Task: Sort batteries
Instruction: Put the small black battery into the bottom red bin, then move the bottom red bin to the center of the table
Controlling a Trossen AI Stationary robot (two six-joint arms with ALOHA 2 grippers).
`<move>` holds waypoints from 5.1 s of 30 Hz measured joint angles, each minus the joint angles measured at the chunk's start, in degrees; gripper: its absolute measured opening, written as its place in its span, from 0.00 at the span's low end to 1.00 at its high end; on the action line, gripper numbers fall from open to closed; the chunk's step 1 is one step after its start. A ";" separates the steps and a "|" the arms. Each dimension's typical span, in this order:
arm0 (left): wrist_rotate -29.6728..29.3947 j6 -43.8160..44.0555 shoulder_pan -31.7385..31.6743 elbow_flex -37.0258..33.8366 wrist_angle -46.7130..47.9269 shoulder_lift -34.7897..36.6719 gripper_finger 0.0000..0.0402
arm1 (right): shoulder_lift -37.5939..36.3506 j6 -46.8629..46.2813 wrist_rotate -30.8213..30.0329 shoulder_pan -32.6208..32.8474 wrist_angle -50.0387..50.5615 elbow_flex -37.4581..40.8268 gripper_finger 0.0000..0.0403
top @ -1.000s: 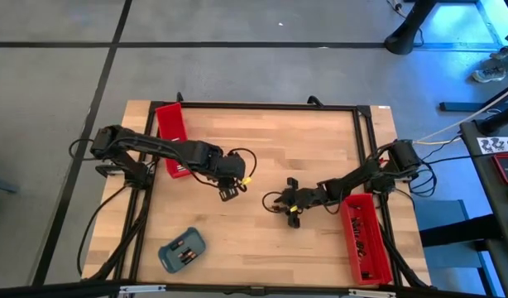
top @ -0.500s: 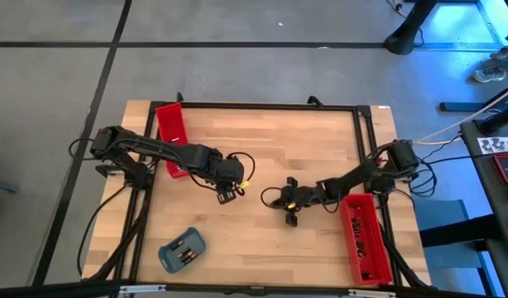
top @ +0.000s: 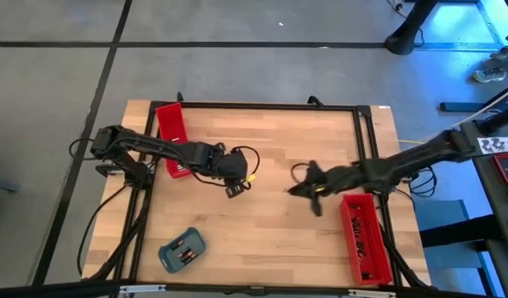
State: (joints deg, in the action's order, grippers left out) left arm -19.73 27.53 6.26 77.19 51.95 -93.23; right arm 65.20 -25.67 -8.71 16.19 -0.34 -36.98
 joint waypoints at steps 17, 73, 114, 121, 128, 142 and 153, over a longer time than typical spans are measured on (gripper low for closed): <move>-2.04 -6.33 -6.14 0.00 -15.49 -0.02 0.36 | -25.73 -32.57 8.27 22.39 65.44 -13.57 0.06; -1.95 -3.76 -3.49 0.00 -14.85 -0.02 0.36 | -10.55 -97.03 2.02 41.16 57.38 -9.01 0.57; 0.07 -24.75 -3.23 0.02 -3.92 0.02 0.36 | 11.62 -78.56 11.07 -4.21 42.96 -13.54 0.01; 0.07 -26.92 -3.23 0.00 -2.87 0.11 0.36 | 17.97 -70.50 9.03 -15.29 39.56 -16.45 0.02; 0.09 -28.21 -3.23 0.02 -2.74 0.13 0.36 | 22.34 -64.53 7.66 -22.42 31.94 -16.64 0.07; 1.37 -24.85 -3.23 0.00 -2.82 0.17 0.36 | 25.67 -53.70 2.08 -24.90 22.23 -16.35 0.31; 1.38 -12.57 -2.86 0.02 1.90 0.20 0.36 | 25.55 -42.73 -0.76 -25.73 19.72 -19.26 0.56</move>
State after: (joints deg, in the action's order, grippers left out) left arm -18.34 14.95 3.40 77.21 53.85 -93.03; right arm 90.75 -68.40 -9.47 -9.54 19.38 -56.24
